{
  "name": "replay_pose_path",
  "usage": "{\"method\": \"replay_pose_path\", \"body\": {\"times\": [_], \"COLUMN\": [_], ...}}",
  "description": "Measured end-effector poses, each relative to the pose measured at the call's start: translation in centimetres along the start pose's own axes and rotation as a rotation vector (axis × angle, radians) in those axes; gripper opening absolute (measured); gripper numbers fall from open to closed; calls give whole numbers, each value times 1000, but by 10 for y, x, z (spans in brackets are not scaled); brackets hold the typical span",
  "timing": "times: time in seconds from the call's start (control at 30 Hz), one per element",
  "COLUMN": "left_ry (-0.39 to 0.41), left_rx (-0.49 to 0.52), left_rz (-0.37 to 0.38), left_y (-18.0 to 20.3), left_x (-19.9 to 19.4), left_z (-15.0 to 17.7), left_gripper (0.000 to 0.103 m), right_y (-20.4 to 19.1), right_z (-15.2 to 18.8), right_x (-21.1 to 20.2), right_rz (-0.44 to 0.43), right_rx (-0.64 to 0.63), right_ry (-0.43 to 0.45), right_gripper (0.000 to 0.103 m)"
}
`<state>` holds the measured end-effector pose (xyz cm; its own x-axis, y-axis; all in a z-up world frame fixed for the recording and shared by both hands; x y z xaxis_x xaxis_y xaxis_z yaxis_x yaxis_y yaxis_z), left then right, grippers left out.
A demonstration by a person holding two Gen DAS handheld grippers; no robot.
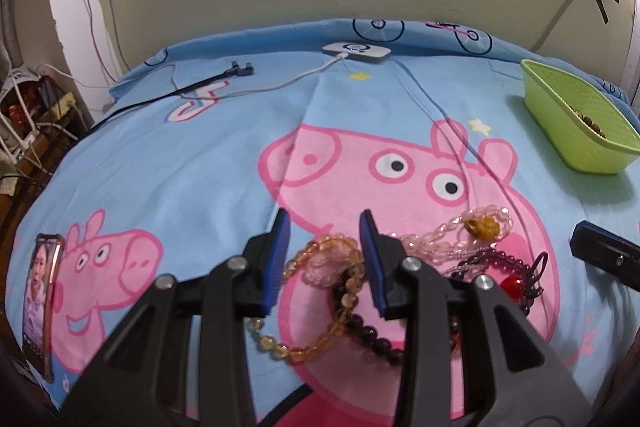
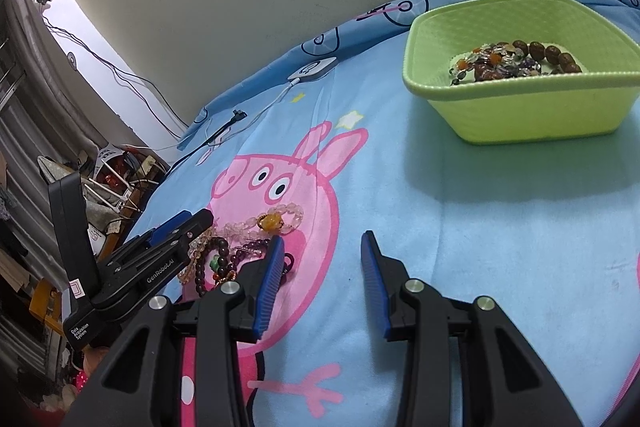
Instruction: Organize jewelry
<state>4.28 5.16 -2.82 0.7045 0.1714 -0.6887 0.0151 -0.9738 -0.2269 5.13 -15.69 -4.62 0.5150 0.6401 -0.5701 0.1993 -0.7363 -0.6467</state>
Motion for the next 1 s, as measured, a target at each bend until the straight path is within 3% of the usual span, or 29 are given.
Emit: {"method": "replay_pose_path", "body": {"times": [1.0], "left_ry": [5], "left_rx": [29], "left_rz": [-6], "left_y": [3], "left_x": [-3], "left_z": [0], "left_gripper": [34], "right_y": [2], "right_z": [0], "right_x": [0], "right_rz": [-11], "right_rx": [12], "right_ry": [-3], "right_gripper": [21]}}
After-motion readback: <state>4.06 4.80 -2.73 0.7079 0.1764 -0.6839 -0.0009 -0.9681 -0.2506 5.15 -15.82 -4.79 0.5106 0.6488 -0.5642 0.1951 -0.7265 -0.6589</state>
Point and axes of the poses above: each gripper's, at about its wrist camera, not at the fingertips, and x roughly the way its jaws point, y to its right, z to its underside, the point moved 6 cm from there along x, roughly the way its jaws point, and after that the axes turned 12 degrees about x, right-handed, at the moved point
